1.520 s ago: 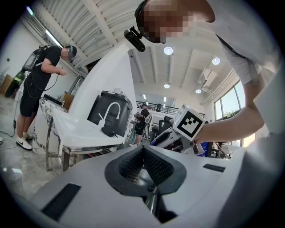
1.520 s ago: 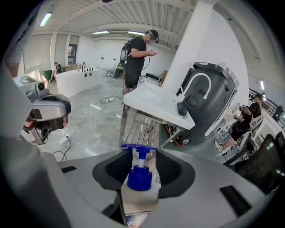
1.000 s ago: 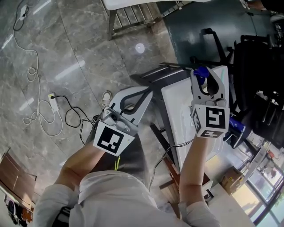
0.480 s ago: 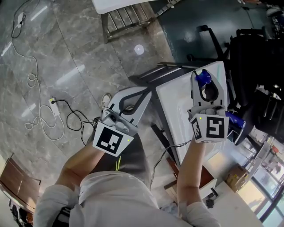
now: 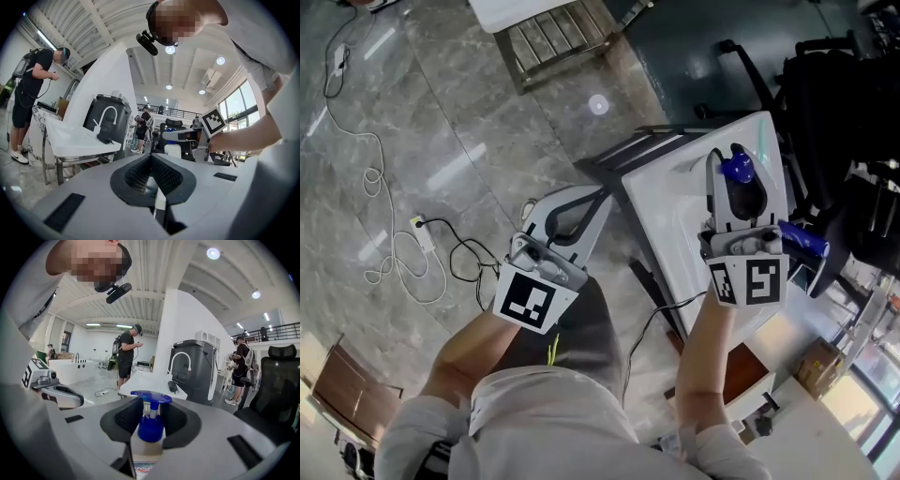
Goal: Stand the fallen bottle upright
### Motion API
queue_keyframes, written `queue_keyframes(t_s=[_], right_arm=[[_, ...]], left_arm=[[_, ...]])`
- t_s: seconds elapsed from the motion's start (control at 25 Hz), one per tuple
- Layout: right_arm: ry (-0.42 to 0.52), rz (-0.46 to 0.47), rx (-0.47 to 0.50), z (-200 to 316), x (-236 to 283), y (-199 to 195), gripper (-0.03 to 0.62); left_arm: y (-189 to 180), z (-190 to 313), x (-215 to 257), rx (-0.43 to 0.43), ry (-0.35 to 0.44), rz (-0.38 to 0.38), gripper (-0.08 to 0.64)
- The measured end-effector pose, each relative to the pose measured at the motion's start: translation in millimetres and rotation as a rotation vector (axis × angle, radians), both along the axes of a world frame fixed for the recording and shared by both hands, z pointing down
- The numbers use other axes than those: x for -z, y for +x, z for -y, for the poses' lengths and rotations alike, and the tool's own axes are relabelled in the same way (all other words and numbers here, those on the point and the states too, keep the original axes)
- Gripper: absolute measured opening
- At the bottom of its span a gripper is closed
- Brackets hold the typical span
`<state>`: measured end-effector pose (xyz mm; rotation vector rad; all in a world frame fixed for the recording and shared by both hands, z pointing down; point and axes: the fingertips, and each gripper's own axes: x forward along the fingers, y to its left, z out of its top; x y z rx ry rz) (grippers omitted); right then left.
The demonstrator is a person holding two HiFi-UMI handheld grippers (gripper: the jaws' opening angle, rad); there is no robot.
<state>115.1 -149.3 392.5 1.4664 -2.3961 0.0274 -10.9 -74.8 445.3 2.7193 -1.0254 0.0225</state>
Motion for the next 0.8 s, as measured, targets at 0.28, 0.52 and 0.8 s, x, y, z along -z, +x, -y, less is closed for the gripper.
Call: queue_keyframes(t_s=[0.28, 0.52, 0.8], right_arm=[[0.063, 0.046, 0.004, -9.6, 1.5, 10.6, 0.127], [0.089, 0.075, 0.029, -23.6, 0.7, 21.3, 0.126], [0.086, 0.113, 0.044, -35.6, -2.6, 37.7, 0.127]], left_arm=[[11.5, -7.8, -9.9, -0.003, -0.029, -0.001, 0.018], [25.9, -22.2, -20.1, -0.007, -0.044, 0.013, 0.018], [42.8, -31.8, -27.0, 0.014, -0.045, 0.020, 0.018]])
